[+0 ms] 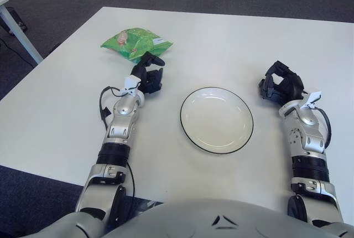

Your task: Put the snack into the plate.

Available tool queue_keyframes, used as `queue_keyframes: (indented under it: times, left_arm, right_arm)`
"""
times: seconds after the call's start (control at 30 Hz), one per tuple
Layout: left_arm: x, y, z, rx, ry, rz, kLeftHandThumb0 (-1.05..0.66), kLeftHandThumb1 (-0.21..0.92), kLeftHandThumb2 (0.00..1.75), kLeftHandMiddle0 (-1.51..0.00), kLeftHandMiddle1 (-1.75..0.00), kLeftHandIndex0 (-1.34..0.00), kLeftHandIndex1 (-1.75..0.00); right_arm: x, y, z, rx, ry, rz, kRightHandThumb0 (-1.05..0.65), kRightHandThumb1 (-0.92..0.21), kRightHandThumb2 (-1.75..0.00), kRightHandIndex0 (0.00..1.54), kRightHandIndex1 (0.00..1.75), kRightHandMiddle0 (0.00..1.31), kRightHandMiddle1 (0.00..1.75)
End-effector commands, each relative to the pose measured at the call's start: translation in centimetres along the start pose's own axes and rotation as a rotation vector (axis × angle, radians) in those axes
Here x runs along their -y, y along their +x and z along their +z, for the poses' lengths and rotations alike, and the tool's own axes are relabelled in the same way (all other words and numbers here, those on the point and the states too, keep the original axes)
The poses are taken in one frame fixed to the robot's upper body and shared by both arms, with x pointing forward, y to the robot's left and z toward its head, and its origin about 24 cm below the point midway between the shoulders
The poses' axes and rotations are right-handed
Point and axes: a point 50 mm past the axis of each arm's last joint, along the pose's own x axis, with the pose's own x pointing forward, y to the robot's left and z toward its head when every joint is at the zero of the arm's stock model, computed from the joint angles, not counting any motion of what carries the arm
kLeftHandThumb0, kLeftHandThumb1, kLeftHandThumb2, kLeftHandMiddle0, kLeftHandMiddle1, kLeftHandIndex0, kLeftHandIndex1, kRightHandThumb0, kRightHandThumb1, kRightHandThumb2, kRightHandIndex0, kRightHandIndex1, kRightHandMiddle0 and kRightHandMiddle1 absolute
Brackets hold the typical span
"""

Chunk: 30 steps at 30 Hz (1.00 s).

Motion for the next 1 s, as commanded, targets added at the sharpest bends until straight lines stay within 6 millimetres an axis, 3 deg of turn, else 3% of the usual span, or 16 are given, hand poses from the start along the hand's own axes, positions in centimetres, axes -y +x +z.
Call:
queue_keyframes:
  times: [0.0,0.6,0.97]
  left_arm:
    - [0.1,-1.5,-2.6,-0.102,-0.023,0.011,-0.38,0.69,0.84,-1.06,-1.75,-0.33,-1.75]
    - [-0.1,-0.8,-2.7,-0.099,-0.026,0.023,-0.38,0.68,0.85,-1.09,-1.75,-0.33,-1.75]
    - [-1.2,-0.1,-0.9,-0.024,0.071,0.064,-0.37,0.70,0.83,-1.09,-1.75,-0.32,-1.75]
  right_arm:
    - [0.2,-1.7,-3.5,-0.127,0.046,-0.029,-0.50,-0.27,-1.37,1.30,1.75,0.65,1.75]
    - [0.0,-1.0,-3.7,-0.121,0.057,-0.021,-0.49,-0.28,-1.36,1.31,1.75,0.64,1.75]
    - [-0.1,-0.7,-3.6,-0.129,0.047,-0.002,-0.49,-0.28,-1.36,1.31,1.75,0.64,1.75]
